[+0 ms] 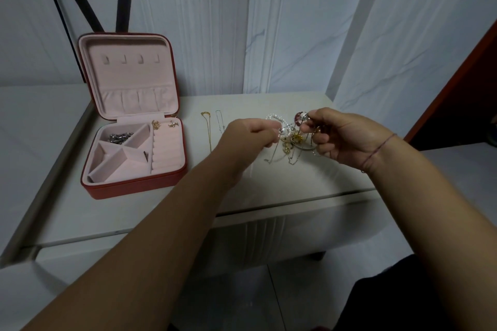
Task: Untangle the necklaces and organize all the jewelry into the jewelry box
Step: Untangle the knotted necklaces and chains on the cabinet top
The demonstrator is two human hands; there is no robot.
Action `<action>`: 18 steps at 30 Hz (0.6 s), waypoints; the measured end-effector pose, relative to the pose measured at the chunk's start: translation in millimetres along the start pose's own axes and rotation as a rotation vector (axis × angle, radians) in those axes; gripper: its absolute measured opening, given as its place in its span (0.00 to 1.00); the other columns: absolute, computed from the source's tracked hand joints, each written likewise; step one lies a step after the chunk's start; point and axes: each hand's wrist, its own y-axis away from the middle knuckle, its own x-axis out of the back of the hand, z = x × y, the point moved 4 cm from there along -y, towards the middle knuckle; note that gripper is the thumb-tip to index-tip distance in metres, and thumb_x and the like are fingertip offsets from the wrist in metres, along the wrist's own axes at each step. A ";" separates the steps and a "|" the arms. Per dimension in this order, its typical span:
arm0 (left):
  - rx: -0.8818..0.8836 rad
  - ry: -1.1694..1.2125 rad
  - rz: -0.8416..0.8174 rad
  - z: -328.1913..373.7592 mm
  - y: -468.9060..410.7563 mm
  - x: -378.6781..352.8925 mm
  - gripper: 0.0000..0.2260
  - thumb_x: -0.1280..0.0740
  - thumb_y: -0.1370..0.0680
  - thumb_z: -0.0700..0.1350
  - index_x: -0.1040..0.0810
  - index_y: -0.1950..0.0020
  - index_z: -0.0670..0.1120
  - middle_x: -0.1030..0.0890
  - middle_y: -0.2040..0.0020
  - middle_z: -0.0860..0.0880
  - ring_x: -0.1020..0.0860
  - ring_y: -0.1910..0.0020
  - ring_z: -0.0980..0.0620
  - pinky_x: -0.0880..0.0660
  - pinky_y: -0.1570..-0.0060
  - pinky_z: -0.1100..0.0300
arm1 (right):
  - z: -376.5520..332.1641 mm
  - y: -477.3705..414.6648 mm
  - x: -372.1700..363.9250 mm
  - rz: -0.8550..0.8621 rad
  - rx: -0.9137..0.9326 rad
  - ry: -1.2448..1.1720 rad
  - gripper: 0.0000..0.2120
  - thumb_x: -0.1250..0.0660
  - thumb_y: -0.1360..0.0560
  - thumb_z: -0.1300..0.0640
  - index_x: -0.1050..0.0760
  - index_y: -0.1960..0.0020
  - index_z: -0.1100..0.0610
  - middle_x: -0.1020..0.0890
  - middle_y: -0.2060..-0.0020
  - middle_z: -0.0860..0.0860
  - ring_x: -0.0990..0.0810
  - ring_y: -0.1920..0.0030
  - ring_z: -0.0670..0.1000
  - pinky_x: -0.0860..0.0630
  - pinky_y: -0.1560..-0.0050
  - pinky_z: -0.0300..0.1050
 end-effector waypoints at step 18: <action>0.191 0.639 -0.297 9.4 6.0 -18.9 0.11 0.47 0.24 0.36 0.32 0.64 0.44 0.19 0.45 0.38 0.21 0.41 0.43 0.29 0.36 0.52 | 0.3 -1.8 -2.5 -0.030 0.020 -0.006 0.05 0.38 0.23 0.59 0.27 0.57 0.57 0.26 0.67 0.50 0.35 0.77 0.42 0.42 0.78 0.32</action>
